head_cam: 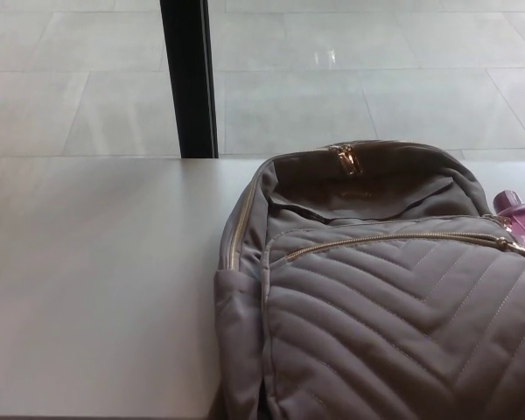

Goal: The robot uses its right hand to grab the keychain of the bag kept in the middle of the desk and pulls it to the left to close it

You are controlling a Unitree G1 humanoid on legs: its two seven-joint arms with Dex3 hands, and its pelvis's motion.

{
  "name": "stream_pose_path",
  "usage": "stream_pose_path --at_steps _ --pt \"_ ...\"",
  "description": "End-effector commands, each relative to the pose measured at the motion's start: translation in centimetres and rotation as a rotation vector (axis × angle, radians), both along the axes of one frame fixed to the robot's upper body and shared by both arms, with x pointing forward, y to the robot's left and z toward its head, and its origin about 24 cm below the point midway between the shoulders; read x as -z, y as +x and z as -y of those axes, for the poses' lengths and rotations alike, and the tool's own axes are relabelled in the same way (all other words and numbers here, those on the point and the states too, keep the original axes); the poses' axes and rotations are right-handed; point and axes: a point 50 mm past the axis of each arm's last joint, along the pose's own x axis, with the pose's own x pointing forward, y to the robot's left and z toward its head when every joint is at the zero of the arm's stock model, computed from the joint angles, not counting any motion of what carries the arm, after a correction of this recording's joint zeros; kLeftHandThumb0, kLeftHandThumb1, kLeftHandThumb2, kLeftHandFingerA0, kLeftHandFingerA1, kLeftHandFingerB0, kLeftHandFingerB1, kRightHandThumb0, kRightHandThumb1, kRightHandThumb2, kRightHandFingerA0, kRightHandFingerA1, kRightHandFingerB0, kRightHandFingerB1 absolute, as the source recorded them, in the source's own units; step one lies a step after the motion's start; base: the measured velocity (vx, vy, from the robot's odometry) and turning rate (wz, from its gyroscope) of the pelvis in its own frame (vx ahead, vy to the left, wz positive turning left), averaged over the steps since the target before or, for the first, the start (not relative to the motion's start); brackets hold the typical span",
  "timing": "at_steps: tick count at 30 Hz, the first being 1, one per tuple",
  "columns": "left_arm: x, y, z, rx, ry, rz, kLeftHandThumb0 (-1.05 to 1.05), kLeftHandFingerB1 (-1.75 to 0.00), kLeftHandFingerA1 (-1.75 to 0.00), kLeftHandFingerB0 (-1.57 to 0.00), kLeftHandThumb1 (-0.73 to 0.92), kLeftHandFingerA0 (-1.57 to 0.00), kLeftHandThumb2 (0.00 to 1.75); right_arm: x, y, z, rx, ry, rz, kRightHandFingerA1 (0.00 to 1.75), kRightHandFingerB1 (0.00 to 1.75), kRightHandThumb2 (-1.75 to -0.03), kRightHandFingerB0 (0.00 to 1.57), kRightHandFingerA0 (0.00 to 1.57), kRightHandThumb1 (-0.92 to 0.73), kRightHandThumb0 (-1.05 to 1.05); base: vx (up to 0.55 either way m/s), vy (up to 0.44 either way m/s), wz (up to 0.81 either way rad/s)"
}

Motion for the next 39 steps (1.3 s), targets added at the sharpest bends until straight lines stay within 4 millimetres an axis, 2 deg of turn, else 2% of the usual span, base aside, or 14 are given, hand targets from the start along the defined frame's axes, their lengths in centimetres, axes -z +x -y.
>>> stream_pose_path --at_steps 1,7,16,21,22,23,24,25,27,28,29,32,38,39 --pt "-0.6 0.1 -0.5 0.033 0.036 0.003 -0.67 -0.83 -1.02 -0.57 0.41 -0.66 0.96 2.3 -0.8 -0.3 -0.022 0.039 -0.003 1.31 0.44 -0.64 0.63 0.87 -0.8 -0.15 0.0 0.0 0.0" --pt "-0.5 -0.3 -0.5 0.035 0.036 -0.012 -0.75 -0.81 -1.0 -0.55 0.45 -0.64 0.92 2.5 -0.9 -0.5 -0.021 0.083 0.079 1.59 0.58 -0.8 0.85 0.77 -0.79 -0.11 0.0 0.0 0.0" --pt "-0.2 -0.5 -0.3 -0.031 0.017 0.005 -0.8 -0.81 -0.99 -0.48 0.56 -0.59 1.03 2.7 -1.6 -0.6 0.052 0.298 0.271 1.72 1.53 -1.02 0.71 0.82 -0.64 -0.05 0.0 0.0 0.0" --pt "-0.1 -0.7 -0.2 -0.046 0.028 0.022 -0.89 -0.83 -1.0 -0.52 0.53 -0.68 1.17 2.7 -1.5 -0.4 0.13 0.382 0.332 1.75 1.62 -1.04 0.66 0.8 -0.63 -0.03 0.0 0.0 0.0" --pt "-0.2 -0.7 -0.2 -0.043 0.034 0.021 -0.88 -0.89 -1.1 -0.54 0.66 -0.65 0.93 2.6 -1.5 -0.3 0.14 0.395 0.342 1.75 1.62 -1.06 0.66 0.8 -0.61 -0.02 0.0 0.0 0.0" --pt "-0.2 -0.7 -0.2 -0.033 0.037 0.022 -0.91 -0.82 -1.0 -0.51 0.56 -0.69 1.18 2.4 -1.4 -0.1 0.162 0.42 0.36 1.75 1.63 -1.11 0.64 0.8 -0.59 -0.01 0.0 0.0 0.0" --pt "-0.2 -0.7 -0.2 -0.029 0.037 0.025 -0.92 -0.91 -1.13 -0.53 0.68 -0.64 0.91 2.2 -1.4 0.0 0.168 0.435 0.376 1.49 1.3 -1.14 0.89 1.16 -0.53 0.0 0.0 0.0 0.0" --pt "-0.2 -0.7 -0.2 -0.039 0.035 0.022 -0.95 -0.86 -1.02 -0.58 0.53 -0.7 1.15 1.9 -1.3 0.3 0.178 0.458 0.401 1.75 1.53 -1.14 0.66 0.81 -0.57 0.0 0.0 0.0 0.0" --pt "-0.2 -0.8 -0.2 -0.037 0.039 0.019 -0.93 -0.9 -1.13 -0.54 0.7 -0.64 0.9 1.7 -1.1 0.5 0.191 0.476 0.425 1.47 1.3 -1.15 0.91 1.15 -0.51 -0.05 0.0 0.0 0.0" --pt "-0.3 -0.8 -0.2 -0.03 0.035 0.028 -0.98 -0.87 -1.03 -0.57 0.53 -0.71 1.16 1.4 -1.0 0.8 0.201 0.499 0.448 1.48 1.3 -1.15 0.91 1.15 -0.52 -0.02 0.0 0.0 0.0" --pt "-0.3 -0.8 -0.1 -0.014 0.037 0.029 -0.98 -0.86 -1.03 -0.56 0.54 -0.7 1.17 1.2 -0.9 1.0 0.213 0.519 0.462 1.75 1.63 -1.16 0.66 0.81 -0.54 -0.02 0.0 0.0 0.0" --pt "-0.3 -0.8 -0.2 -0.016 0.039 0.029 -1.01 -0.84 -1.02 -0.53 0.57 -0.69 1.18 0.5 -0.6 1.6 0.272 0.593 0.523 1.75 1.57 -1.18 0.74 0.85 -0.49 -0.08 0.0 0.0 0.0" --pt "-0.5 -1.1 -0.3 -0.018 0.04 0.032 -1.04 -0.89 -1.12 -0.53 0.77 -0.65 0.77 -0.4 -0.1 2.2 0.327 0.672 0.601 1.38 1.25 -1.18 1.03 1.2 -0.44 -0.15 0.0 0.0 0.0" --pt "-0.5 -1.1 -0.3 0.009 0.074 0.014 -1.05 -0.87 -1.1 -0.53 0.81 -0.66 0.77 -0.9 0.1 2.3 0.341 0.686 0.613 1.74 1.51 -1.36 0.85 0.92 -0.37 -0.12 0.0 0.0 0.0"
